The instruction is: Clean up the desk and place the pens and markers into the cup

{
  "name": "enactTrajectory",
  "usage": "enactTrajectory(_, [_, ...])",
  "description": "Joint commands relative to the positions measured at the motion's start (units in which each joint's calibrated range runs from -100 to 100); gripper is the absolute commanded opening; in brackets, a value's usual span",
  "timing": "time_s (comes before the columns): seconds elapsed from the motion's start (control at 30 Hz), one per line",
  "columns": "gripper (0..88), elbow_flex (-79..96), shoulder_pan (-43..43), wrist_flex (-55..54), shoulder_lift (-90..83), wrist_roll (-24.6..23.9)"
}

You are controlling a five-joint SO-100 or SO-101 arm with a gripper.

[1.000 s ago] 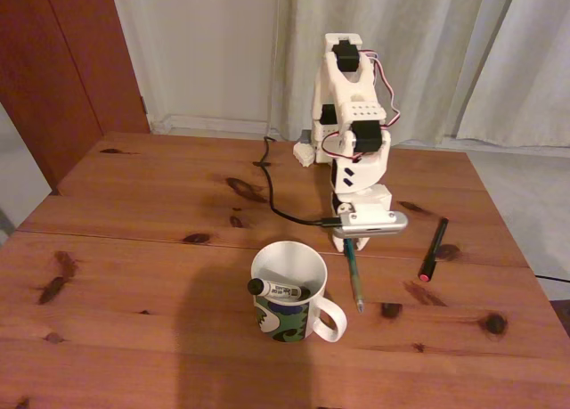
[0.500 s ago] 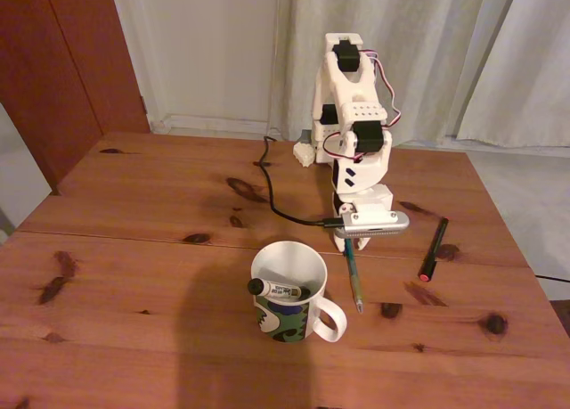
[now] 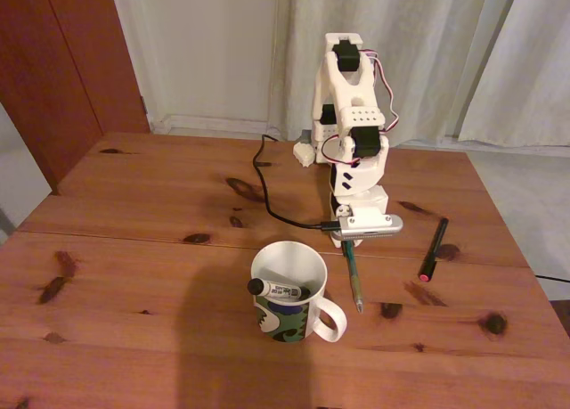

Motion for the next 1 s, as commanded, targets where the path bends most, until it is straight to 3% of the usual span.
enactTrajectory(0.0, [12.7, 0.5, 0.2, -0.4, -0.2, 0.2])
enactTrajectory(0.3, [11.9, 0.8, 0.4, -0.5, -0.2, 0.1])
enactTrajectory(0.43, [0.0, 0.9, 0.4, -0.5, -0.2, 0.0])
enactTrajectory(0.97, [0.8, -6.7, 4.8, -2.6, -1.4, 0.4])
